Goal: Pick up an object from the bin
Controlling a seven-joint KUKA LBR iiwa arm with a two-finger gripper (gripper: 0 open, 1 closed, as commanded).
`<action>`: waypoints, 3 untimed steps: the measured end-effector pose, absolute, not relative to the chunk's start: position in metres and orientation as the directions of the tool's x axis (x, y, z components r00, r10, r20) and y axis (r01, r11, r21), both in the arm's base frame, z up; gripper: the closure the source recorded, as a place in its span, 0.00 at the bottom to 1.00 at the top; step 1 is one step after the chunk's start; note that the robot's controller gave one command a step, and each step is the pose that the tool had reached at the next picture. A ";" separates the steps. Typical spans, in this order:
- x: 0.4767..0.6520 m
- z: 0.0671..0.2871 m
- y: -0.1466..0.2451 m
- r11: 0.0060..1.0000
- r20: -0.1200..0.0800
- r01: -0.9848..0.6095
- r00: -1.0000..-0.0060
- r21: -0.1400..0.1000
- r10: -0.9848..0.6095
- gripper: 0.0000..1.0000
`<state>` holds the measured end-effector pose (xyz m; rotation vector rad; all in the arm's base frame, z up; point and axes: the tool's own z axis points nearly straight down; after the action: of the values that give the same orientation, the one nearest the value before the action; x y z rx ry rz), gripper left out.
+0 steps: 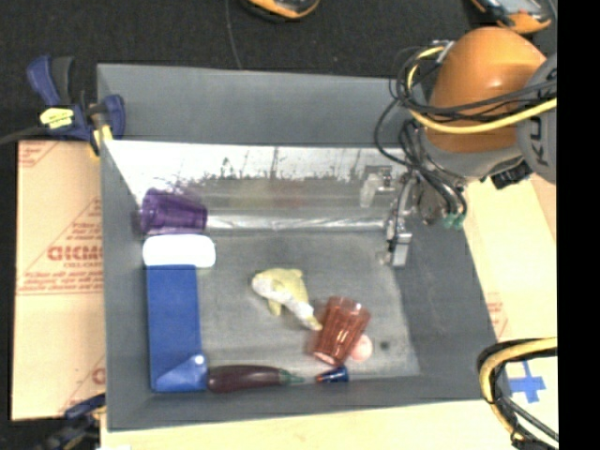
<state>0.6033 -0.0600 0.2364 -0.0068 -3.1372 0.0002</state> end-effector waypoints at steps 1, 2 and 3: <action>0.604 0.241 -0.060 1.000 -0.002 0.003 -1.000 -0.001 0.003 0.00; 0.587 0.207 -0.030 0.998 -0.005 0.062 -0.998 0.000 0.062 0.00; 0.534 0.174 -0.018 0.999 -0.011 0.049 -0.999 -0.003 0.049 0.00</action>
Offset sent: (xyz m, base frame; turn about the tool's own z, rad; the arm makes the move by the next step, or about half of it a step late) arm -0.0268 0.0471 -0.0477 0.0855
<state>0.5337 -0.0183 0.1738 -0.0765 -3.1517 0.0045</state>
